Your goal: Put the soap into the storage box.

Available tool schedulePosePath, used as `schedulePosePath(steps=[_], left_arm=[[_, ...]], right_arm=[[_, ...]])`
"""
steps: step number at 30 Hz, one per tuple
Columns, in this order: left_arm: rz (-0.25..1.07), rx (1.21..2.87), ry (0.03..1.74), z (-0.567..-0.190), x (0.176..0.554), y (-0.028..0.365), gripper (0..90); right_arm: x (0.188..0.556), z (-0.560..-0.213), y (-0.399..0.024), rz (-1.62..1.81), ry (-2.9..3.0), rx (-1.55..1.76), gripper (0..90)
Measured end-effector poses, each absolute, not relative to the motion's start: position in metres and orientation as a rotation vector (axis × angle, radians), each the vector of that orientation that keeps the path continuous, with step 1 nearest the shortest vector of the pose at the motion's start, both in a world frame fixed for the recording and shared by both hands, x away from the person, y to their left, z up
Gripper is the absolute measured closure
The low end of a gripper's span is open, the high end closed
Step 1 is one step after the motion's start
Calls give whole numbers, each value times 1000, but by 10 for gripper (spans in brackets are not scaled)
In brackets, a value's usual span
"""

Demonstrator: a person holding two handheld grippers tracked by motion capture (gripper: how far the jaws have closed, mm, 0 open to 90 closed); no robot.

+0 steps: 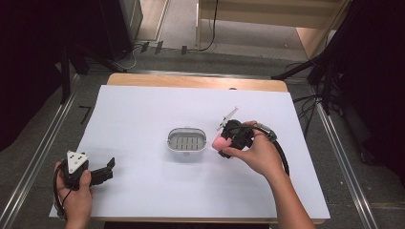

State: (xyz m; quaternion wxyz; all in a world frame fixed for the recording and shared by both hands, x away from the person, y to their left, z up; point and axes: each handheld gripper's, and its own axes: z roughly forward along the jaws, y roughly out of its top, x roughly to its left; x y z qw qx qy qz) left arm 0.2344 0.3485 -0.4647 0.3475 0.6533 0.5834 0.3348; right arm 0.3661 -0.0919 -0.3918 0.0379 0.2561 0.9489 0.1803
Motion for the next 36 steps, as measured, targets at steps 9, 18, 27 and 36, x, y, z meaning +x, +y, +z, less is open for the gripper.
schedulePosePath(steps=[9, 18, 27, 36], left_arm=[[865, 1700, 1509, -465, 235, 349, 0], [865, 1702, 1507, -465, 235, 349, 0], [865, 1712, 1500, -465, 234, 348, 0], [862, 1710, 1499, -465, 234, 348, 0]], right_arm=[[370, -383, -74, 571, 2938, 664, 382], [374, -379, -52, 582, 2969, 524, 383], [383, -378, -30, 575, 2981, 407, 382], [388, -379, -5, 551, 2995, 278, 383]])
